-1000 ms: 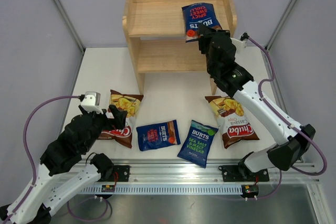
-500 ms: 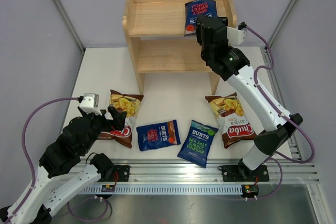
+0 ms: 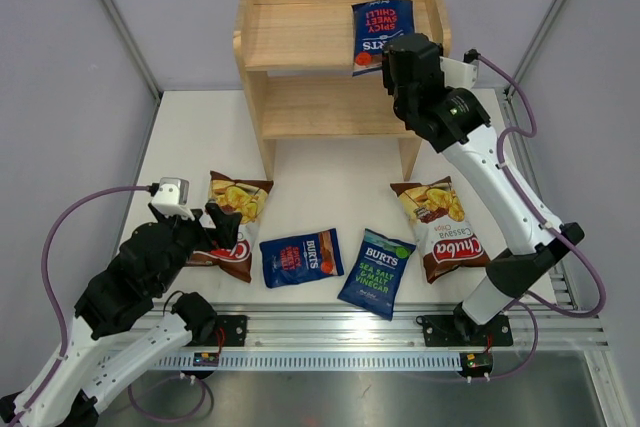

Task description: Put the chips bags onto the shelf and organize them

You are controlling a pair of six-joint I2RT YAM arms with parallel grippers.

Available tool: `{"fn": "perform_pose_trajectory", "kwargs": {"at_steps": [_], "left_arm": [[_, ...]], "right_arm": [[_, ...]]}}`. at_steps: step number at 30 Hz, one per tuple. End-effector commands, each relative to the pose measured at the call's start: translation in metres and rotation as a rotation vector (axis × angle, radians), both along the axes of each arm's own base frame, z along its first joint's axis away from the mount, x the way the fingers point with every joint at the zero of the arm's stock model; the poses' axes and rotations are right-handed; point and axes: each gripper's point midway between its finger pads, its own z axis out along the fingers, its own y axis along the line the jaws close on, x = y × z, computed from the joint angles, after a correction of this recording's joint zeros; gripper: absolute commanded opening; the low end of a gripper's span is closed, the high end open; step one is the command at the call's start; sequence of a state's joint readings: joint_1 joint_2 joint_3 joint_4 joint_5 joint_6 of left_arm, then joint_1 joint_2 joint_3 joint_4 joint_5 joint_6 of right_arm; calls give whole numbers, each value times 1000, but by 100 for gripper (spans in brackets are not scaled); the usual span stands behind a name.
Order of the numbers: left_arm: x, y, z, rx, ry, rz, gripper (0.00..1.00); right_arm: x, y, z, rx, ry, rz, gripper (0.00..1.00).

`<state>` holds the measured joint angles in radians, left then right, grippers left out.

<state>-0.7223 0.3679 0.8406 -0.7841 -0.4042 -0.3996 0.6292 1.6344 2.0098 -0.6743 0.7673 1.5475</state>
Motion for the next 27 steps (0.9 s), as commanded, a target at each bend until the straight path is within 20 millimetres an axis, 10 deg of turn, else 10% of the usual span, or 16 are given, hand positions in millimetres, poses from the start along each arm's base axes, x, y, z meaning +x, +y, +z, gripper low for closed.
{"fn": "perform_pose_trajectory", "kwargs": {"at_steps": [1, 27], "left_arm": [[3, -4, 9, -25, -38, -14, 99], [1, -7, 7, -18, -29, -24, 99]], "right_arm": [[-15, -19, 12, 47, -7, -34, 32], [16, -51, 21, 103, -13, -87, 27]]}}
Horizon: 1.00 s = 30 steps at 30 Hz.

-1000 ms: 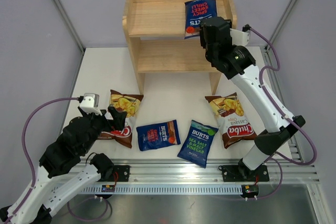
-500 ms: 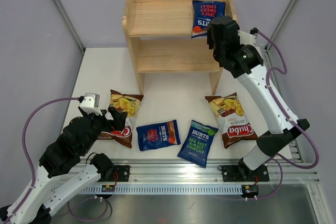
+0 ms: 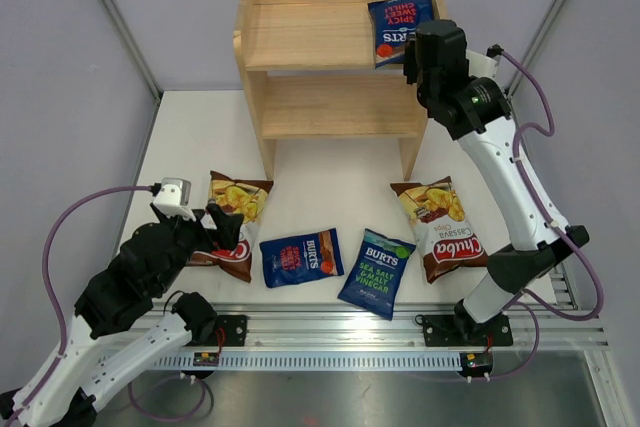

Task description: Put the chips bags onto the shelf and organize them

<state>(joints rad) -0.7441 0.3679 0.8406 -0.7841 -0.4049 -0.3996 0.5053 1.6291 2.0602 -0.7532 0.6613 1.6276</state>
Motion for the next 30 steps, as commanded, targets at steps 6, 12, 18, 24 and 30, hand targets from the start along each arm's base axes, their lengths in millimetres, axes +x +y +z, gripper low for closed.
{"fn": "perform_pose_trajectory", "kwargs": {"at_steps": [6, 12, 18, 24, 30], "left_arm": [[3, -3, 7, -17, -28, -1, 99], [3, -3, 6, -15, -25, 0, 99], [4, -1, 6, -16, -26, 13, 99], [6, 2, 4, -3, -15, 38, 99], [7, 3, 3, 4, -7, 50, 99]], "right_arm": [[4, -9, 5, -10, 12, -36, 37], [-13, -19, -6, -38, 85, -47, 56], [-23, -23, -8, -50, 108, -39, 64], [-37, -26, -12, -69, 120, -8, 78], [-51, -21, -3, -97, 79, 85, 99]]}}
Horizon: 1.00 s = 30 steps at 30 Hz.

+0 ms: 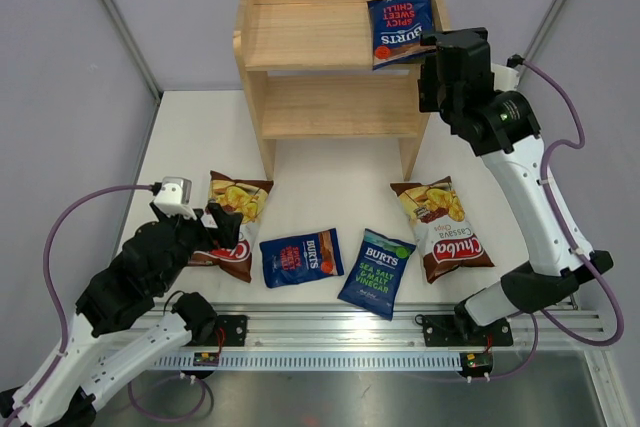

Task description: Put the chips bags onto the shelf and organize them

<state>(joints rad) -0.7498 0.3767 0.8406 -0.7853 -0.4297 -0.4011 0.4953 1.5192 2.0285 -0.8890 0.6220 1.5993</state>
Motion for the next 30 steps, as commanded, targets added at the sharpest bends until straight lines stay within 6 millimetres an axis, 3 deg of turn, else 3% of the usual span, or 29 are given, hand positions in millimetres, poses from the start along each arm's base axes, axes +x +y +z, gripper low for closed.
{"fn": "perform_pose_trajectory", "kwargs": {"at_steps": [1, 2, 4, 6, 7, 8, 16, 19, 22, 24, 26, 27, 29, 30], "left_arm": [[6, 2, 4, -7, -11, 39, 99], [6, 3, 4, -5, -11, 42, 99], [7, 4, 3, -1, -8, 53, 99], [9, 4, 1, 11, 2, 58, 99], [9, 4, 1, 13, 5, 61, 99], [10, 3, 0, 20, 11, 62, 99], [13, -5, -5, 41, 45, 36, 99], [9, -16, -6, 22, 58, -20, 99], [2, -46, -18, 11, 137, -165, 99], [-1, -66, -37, 17, 232, -232, 99], [-7, -86, -47, -9, 295, -321, 99], [-10, -96, -62, 4, 352, -362, 99], [-11, -108, -71, 8, 384, -418, 99], [-13, -118, -81, 22, 440, -462, 99]], "right_arm": [[-12, 0, -10, -62, 27, 61, 99], [-19, -1, 0, -51, -8, 75, 100], [-25, 0, -13, -75, 11, 107, 99], [-43, -6, -4, -85, -36, 133, 100], [-46, -7, -20, -108, -12, 144, 100], [-61, -15, -2, -90, -84, 144, 99], [-133, -50, 28, -390, -252, 234, 100], [-154, -48, 29, -532, -289, 336, 100], [-177, -27, 13, -711, -313, 559, 99], [-198, -12, -12, -806, -299, 750, 99], [-222, -1, -32, -817, -340, 884, 100], [-227, 7, -55, -813, -336, 952, 99], [-256, 14, -55, -813, -464, 1039, 100], [-275, 27, -68, -785, -507, 1166, 99]]}}
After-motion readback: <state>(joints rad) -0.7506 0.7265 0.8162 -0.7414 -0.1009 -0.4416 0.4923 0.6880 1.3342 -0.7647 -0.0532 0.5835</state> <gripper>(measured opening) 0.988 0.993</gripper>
